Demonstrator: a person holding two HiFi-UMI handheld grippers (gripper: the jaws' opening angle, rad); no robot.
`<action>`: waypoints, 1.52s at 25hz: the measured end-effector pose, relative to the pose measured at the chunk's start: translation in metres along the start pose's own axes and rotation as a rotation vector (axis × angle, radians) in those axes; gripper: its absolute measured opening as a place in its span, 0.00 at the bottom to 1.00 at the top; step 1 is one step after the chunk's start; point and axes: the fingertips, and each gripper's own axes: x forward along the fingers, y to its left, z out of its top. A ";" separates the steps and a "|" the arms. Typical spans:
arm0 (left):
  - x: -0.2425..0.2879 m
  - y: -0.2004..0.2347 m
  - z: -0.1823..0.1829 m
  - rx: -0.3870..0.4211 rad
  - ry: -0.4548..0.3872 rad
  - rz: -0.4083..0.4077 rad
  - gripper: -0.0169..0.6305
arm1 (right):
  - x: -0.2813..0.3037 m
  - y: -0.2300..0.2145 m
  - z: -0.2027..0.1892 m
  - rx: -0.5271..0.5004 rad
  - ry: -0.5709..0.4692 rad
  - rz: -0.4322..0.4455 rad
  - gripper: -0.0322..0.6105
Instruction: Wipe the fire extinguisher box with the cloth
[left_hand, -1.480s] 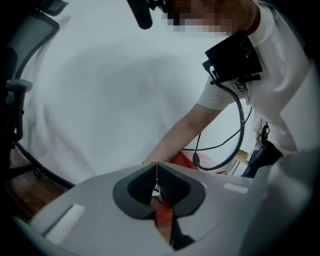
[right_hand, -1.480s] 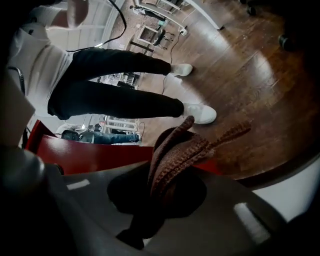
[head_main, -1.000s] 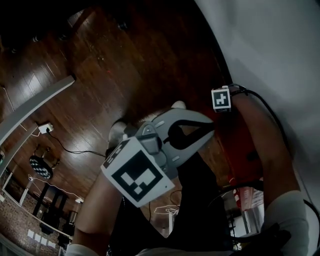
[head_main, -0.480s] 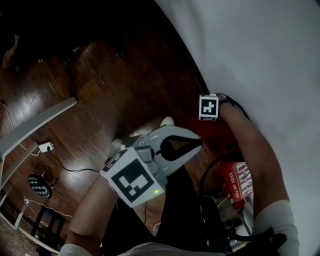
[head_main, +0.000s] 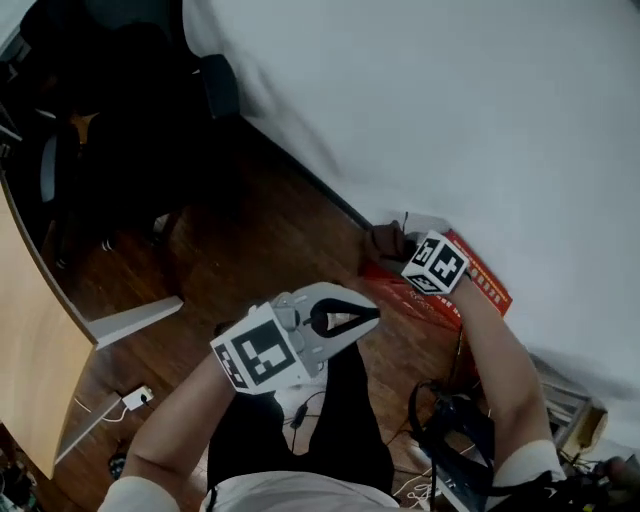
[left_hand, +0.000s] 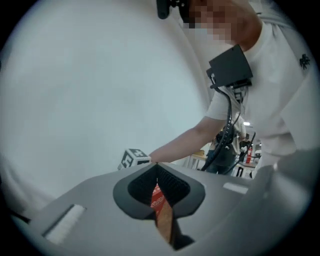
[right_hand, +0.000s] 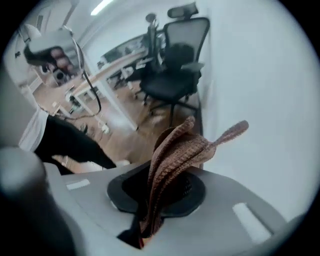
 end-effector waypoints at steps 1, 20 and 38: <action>-0.003 -0.016 0.010 0.009 0.002 -0.026 0.03 | -0.029 0.023 0.000 0.063 -0.079 -0.047 0.13; -0.063 -0.434 0.020 0.094 0.072 -0.082 0.03 | -0.275 0.579 -0.205 0.658 -0.864 -0.543 0.13; -0.208 -0.626 0.046 0.241 0.133 -0.262 0.03 | -0.307 0.832 -0.144 0.659 -0.947 -0.776 0.13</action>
